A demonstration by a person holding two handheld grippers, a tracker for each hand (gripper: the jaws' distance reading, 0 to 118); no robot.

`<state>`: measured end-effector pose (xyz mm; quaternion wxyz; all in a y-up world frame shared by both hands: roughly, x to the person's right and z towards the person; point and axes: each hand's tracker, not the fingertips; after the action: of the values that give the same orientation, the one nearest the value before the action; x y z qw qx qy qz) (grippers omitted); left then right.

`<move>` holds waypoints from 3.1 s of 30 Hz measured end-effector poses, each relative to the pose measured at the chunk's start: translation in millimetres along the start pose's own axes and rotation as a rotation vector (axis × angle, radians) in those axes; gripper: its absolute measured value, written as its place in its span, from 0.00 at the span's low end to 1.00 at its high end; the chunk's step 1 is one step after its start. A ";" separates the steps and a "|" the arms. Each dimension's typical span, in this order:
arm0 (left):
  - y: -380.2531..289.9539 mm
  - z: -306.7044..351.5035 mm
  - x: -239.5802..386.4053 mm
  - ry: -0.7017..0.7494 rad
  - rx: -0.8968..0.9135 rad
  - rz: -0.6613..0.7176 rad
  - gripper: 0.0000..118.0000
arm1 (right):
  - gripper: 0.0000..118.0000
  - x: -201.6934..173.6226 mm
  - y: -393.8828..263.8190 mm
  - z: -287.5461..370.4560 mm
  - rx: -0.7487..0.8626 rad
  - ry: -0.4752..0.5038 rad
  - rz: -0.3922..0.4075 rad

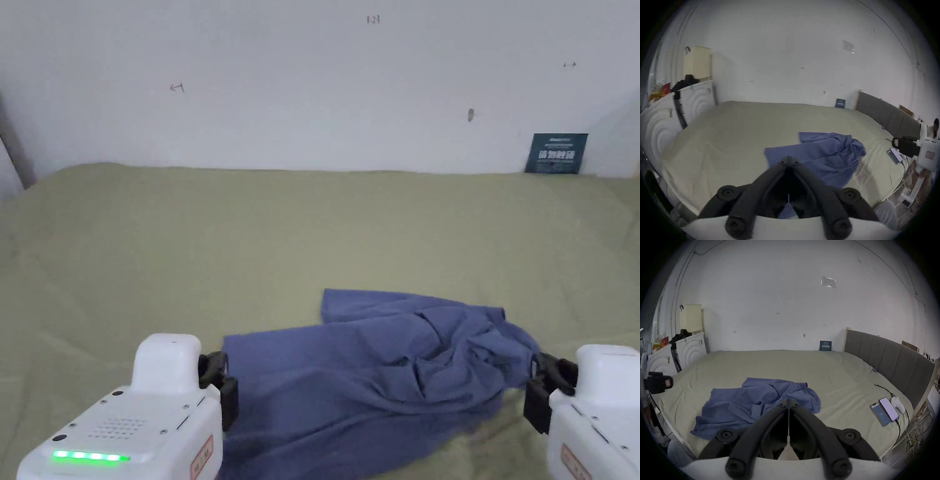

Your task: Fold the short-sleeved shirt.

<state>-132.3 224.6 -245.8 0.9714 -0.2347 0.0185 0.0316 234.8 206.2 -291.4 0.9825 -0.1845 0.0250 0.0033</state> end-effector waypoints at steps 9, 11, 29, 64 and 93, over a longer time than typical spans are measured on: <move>8.2 -28.2 -30.0 0.041 -0.051 0.053 0.00 | 0.01 -18.7 1.6 -13.8 -0.005 0.028 0.007; 13.5 -55.5 -33.9 0.031 -0.090 0.051 0.00 | 0.01 -21.7 1.8 -23.9 -0.014 0.029 0.010; 18.8 -320.5 -47.5 0.026 -0.563 -0.057 0.98 | 0.01 -15.3 -22.3 -123.6 -0.173 0.018 0.015; 13.6 -317.0 -27.5 -0.058 -0.600 -0.094 0.04 | 0.81 117.3 -36.6 -293.4 -0.693 -0.097 -0.052; 282.4 -59.6 -121.8 0.129 -0.060 0.037 0.04 | 0.08 69.6 261.7 -90.0 -0.078 -0.029 0.066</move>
<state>-274.8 441.7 -421.1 0.9600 -0.2649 0.0843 0.0349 295.9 417.2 -473.6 0.9742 -0.2217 0.0167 0.0394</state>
